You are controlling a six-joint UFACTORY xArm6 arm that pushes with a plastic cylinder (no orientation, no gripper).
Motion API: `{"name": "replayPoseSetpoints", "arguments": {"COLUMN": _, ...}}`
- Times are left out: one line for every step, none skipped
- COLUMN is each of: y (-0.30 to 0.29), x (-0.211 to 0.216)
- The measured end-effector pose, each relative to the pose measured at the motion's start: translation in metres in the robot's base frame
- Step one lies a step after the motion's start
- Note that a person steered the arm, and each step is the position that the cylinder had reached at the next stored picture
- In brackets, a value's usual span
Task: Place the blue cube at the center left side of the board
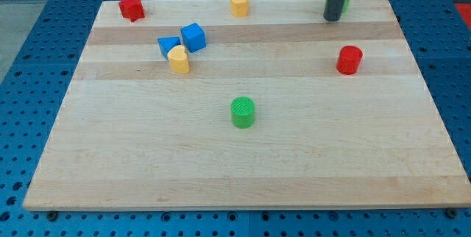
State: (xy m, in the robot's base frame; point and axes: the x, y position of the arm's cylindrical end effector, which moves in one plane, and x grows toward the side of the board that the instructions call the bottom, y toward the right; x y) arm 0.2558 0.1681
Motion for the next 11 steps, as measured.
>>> {"name": "replayPoseSetpoints", "arguments": {"y": -0.010, "x": 0.000}}
{"name": "replayPoseSetpoints", "arguments": {"y": -0.029, "x": 0.003}}
{"name": "replayPoseSetpoints", "arguments": {"y": -0.073, "x": 0.022}}
{"name": "replayPoseSetpoints", "arguments": {"y": -0.125, "x": 0.044}}
{"name": "replayPoseSetpoints", "arguments": {"y": -0.178, "x": 0.059}}
{"name": "replayPoseSetpoints", "arguments": {"y": -0.216, "x": 0.062}}
{"name": "replayPoseSetpoints", "arguments": {"y": -0.245, "x": 0.062}}
{"name": "replayPoseSetpoints", "arguments": {"y": -0.271, "x": 0.062}}
{"name": "replayPoseSetpoints", "arguments": {"y": -0.281, "x": 0.053}}
{"name": "replayPoseSetpoints", "arguments": {"y": -0.280, "x": 0.037}}
{"name": "replayPoseSetpoints", "arguments": {"y": -0.280, "x": 0.026}}
